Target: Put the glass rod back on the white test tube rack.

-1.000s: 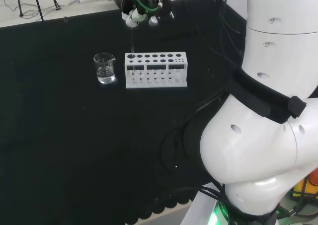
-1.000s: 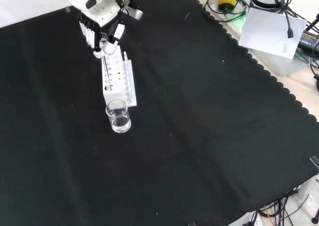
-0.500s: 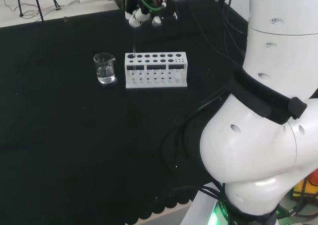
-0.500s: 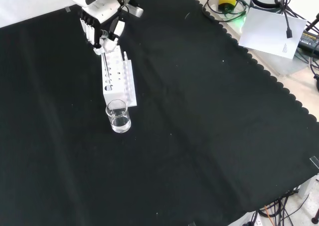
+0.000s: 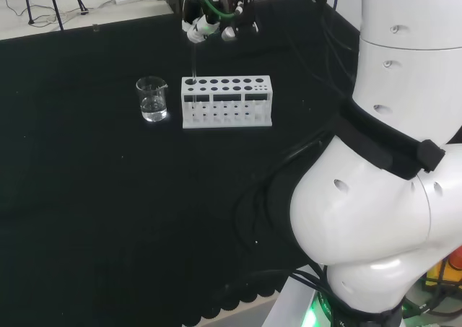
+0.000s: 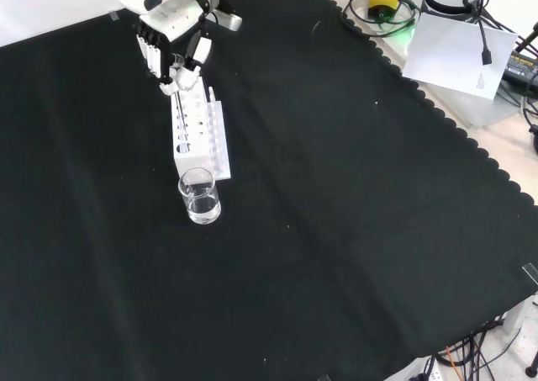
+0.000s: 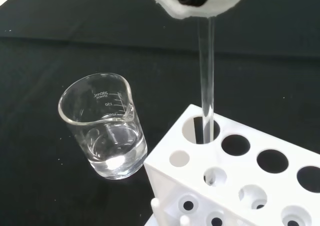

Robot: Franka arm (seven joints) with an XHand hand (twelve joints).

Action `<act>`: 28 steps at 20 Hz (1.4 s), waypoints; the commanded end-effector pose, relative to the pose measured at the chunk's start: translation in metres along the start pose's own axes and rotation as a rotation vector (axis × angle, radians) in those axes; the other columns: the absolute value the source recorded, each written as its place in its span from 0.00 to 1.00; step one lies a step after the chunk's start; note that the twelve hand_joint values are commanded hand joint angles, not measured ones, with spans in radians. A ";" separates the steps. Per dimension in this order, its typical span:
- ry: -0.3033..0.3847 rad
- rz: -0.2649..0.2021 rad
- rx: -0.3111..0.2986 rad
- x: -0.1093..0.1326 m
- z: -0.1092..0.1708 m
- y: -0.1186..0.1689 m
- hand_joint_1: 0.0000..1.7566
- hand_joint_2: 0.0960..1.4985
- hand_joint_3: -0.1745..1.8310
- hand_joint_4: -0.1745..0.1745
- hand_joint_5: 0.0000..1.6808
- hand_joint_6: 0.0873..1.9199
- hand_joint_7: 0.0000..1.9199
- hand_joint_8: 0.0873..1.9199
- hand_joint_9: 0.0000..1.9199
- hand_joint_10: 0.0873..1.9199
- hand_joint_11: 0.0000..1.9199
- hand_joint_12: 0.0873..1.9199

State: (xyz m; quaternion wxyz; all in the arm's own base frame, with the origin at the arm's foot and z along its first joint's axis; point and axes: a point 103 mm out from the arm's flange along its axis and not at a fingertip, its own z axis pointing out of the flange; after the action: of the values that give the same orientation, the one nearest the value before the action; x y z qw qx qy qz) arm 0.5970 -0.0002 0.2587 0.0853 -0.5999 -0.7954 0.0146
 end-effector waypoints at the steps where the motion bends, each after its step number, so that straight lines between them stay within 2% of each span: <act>1: 0.020 -0.005 0.005 -0.005 0.002 -0.003 0.74 0.68 0.09 0.00 0.68 0.19 0.61 0.50 0.85 0.43 0.75 0.47; 3: 0.046 -0.017 0.023 -0.006 0.001 -0.004 0.74 0.67 0.08 0.00 0.69 0.19 0.63 0.46 0.87 0.42 0.76 0.47; 5: 0.074 -0.022 0.029 -0.006 0.000 -0.004 0.74 0.67 0.06 0.00 0.69 0.20 0.69 0.34 0.90 0.41 0.80 0.45; 6: 0.081 -0.022 0.031 -0.006 -0.001 -0.004 0.74 0.68 0.05 0.00 0.67 0.25 0.70 0.29 0.91 0.41 0.82 0.44; 8: 0.086 -0.022 0.031 -0.006 -0.003 -0.004 0.78 0.66 0.01 0.00 0.61 0.35 0.75 0.14 0.93 0.41 0.85 0.44; 9: 0.090 -0.020 0.029 -0.006 -0.003 -0.005 0.77 0.64 0.01 0.00 0.57 0.39 0.75 0.10 0.93 0.40 0.86 0.44; 10: 0.088 -0.018 0.028 -0.005 -0.004 -0.005 0.76 0.62 0.00 0.00 0.54 0.42 0.74 0.11 0.93 0.41 0.87 0.45; 13: 0.091 -0.013 0.031 -0.005 -0.005 -0.005 0.76 0.60 0.00 0.00 0.47 0.45 0.63 0.27 0.93 0.43 0.89 0.48; 15: 0.092 -0.015 0.026 -0.003 -0.007 -0.006 0.77 0.60 0.00 0.00 0.42 0.46 0.59 0.32 0.93 0.43 0.89 0.49; 18: 0.091 -0.013 0.021 -0.002 -0.009 -0.007 0.77 0.60 0.00 0.00 0.39 0.45 0.57 0.34 0.93 0.44 0.90 0.49; 28: 0.073 0.006 -0.017 -0.003 -0.035 -0.019 0.78 0.59 0.00 0.00 0.38 0.44 0.55 0.35 0.93 0.46 0.90 0.52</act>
State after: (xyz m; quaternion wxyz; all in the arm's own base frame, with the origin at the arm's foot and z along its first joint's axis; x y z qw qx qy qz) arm 0.5895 -0.0084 0.2881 0.1159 -0.5987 -0.7924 -0.0115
